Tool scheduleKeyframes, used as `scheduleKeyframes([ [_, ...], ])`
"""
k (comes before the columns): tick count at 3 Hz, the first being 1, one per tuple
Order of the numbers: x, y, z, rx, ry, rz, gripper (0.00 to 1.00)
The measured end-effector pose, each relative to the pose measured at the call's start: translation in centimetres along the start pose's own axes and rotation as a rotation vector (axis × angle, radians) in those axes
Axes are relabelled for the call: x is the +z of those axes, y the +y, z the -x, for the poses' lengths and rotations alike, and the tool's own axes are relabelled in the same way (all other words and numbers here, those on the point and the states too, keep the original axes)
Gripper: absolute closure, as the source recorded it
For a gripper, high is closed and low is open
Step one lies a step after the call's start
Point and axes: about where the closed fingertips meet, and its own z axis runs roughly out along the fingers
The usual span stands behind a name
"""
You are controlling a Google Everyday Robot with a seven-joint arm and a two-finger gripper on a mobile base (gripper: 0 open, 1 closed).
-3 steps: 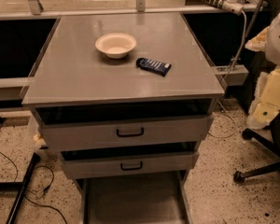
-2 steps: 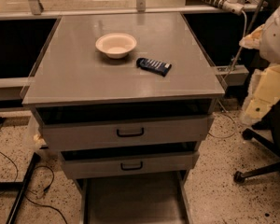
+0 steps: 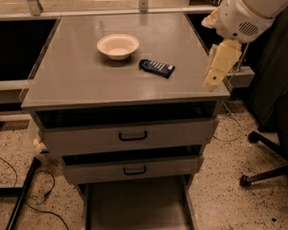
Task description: Place rxbar blueberry into bottom drawer
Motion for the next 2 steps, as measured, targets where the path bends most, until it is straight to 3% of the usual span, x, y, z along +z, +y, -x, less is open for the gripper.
scheduleKeyframes([
  [2, 0.0, 0.0, 0.01, 0.0, 0.0, 0.0, 0.0],
])
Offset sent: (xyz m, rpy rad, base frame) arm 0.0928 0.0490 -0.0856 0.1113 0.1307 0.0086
